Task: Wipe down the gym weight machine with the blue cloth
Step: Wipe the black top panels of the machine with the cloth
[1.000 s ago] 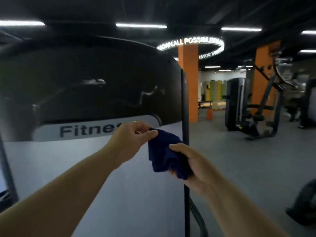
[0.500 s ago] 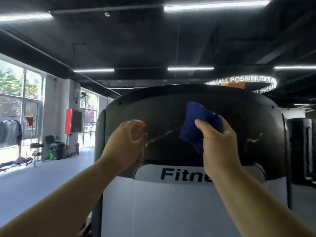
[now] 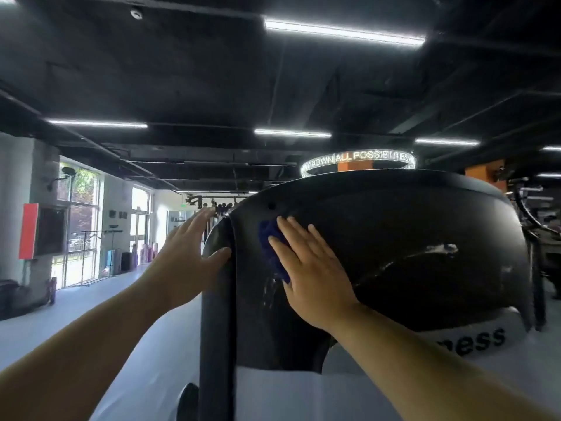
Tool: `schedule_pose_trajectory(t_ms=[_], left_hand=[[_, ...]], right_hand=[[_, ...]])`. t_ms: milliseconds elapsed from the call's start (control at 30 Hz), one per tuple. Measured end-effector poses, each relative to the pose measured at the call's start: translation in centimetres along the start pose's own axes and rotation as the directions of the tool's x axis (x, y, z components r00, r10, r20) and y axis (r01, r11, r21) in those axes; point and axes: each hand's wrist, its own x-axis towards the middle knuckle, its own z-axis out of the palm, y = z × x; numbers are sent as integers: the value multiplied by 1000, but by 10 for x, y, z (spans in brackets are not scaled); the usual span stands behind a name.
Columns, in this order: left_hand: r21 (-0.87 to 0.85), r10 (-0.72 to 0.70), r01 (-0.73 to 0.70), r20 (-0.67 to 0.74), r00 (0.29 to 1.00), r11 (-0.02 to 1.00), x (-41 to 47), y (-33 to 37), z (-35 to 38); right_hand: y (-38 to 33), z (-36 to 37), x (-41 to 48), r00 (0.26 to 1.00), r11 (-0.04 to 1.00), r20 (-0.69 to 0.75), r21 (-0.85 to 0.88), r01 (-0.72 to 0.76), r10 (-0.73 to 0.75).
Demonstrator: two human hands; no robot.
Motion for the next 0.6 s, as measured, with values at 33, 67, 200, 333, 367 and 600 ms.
schedule_pose_trajectory(t_ms=[33,67,200,333,367,600], left_hand=[[7,3,-3,40,999,1000,1,-6,1],[15,0,-1,81,997,1000,2,-12,3],[-51,72,-65,142,987,997,2,-24,10],[-130,169,-156,98,981,979,2,-36,18],[-146,174,-161,80,982,976,2,-41,19],[-129,213,-202,71,974,971,5,-59,22]], right_hand=[[6,-3,3,998,998,12,-33,59,-59],[12,-8,10,998,997,-16,-46,55,-56],[10,-22,53,928,935,-131,118,-334,348],[-31,4,53,999,997,46,81,6,-9],[-36,9,48,988,992,108,69,105,-112],[-3,-11,85,953,962,-152,113,-247,263]])
